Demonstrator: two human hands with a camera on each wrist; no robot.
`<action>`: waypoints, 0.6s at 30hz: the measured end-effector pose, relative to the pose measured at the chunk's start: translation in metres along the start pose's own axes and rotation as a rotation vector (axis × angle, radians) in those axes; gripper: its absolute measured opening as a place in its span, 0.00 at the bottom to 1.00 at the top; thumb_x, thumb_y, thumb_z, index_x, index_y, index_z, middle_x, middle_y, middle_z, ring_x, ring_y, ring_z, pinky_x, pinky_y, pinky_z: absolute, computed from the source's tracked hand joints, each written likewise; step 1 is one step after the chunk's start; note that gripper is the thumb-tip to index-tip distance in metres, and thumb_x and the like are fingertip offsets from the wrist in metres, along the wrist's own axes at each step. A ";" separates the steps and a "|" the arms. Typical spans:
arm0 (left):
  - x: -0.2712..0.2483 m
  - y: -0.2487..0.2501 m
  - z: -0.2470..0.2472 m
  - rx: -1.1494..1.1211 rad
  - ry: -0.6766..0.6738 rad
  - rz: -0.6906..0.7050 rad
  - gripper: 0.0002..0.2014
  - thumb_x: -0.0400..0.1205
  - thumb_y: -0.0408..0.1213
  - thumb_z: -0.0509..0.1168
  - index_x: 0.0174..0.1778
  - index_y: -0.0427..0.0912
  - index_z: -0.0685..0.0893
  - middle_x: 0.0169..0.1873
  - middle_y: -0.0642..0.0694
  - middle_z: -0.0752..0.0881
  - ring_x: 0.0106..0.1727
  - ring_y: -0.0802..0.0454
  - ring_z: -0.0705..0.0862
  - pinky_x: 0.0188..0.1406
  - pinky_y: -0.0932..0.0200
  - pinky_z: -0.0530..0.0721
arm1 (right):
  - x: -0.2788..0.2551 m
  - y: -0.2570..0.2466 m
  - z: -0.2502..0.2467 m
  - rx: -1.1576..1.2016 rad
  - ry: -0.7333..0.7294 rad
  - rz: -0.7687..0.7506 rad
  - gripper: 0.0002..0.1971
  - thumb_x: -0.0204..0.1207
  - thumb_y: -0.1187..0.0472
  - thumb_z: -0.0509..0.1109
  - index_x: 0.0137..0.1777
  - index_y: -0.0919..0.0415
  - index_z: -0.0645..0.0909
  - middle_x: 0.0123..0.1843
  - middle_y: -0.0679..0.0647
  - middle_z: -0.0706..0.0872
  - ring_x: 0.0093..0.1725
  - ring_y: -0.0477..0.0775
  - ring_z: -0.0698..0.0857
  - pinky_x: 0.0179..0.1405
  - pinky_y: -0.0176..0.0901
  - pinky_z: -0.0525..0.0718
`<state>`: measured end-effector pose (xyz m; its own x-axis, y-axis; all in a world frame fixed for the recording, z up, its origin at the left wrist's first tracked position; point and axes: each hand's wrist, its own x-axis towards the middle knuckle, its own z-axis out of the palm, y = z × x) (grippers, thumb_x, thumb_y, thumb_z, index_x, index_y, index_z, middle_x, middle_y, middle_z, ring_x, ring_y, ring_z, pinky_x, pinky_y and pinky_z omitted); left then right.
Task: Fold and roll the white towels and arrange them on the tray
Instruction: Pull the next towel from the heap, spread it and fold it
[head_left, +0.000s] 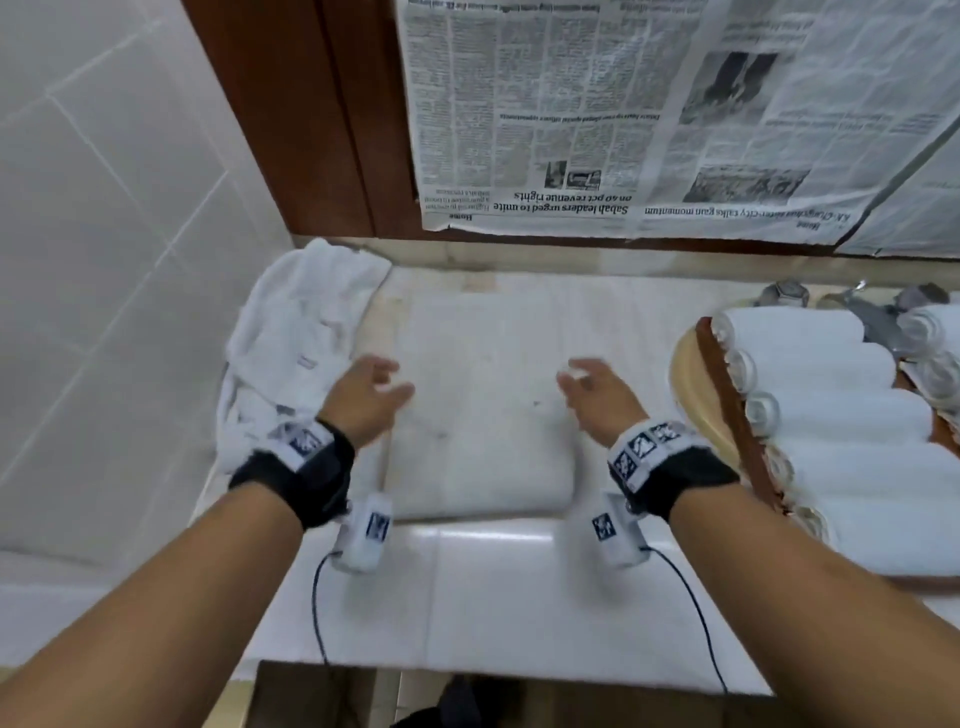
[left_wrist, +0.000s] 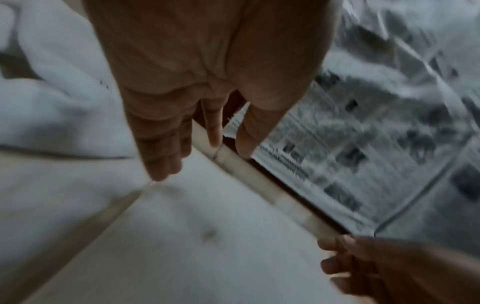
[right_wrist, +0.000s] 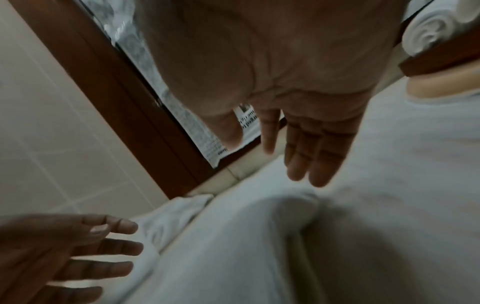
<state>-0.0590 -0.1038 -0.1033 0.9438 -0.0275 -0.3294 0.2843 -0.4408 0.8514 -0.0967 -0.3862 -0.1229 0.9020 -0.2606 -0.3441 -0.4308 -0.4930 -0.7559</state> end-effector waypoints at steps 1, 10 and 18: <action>0.002 -0.016 0.006 0.220 -0.044 0.004 0.18 0.81 0.39 0.72 0.64 0.42 0.78 0.63 0.42 0.80 0.58 0.46 0.81 0.60 0.50 0.81 | -0.004 0.010 0.006 -0.104 -0.032 0.036 0.22 0.82 0.50 0.68 0.73 0.58 0.74 0.60 0.56 0.84 0.58 0.59 0.85 0.62 0.49 0.80; -0.014 -0.064 0.036 0.351 -0.017 -0.168 0.29 0.79 0.47 0.73 0.71 0.39 0.71 0.67 0.39 0.78 0.68 0.42 0.78 0.62 0.56 0.74 | -0.016 0.050 0.025 -0.058 -0.034 0.185 0.17 0.77 0.46 0.73 0.41 0.60 0.79 0.38 0.56 0.82 0.40 0.57 0.82 0.44 0.47 0.79; -0.014 -0.067 0.027 -0.216 -0.042 -0.357 0.21 0.69 0.47 0.79 0.51 0.36 0.88 0.49 0.40 0.92 0.51 0.41 0.90 0.60 0.41 0.87 | -0.013 0.026 0.021 -0.013 -0.135 0.147 0.23 0.76 0.44 0.73 0.31 0.56 0.65 0.34 0.57 0.74 0.36 0.56 0.76 0.40 0.48 0.73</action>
<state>-0.0962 -0.0983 -0.1671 0.7733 0.0546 -0.6317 0.6253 -0.2308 0.7455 -0.1186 -0.3779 -0.1501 0.8247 -0.2169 -0.5223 -0.5574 -0.4685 -0.6855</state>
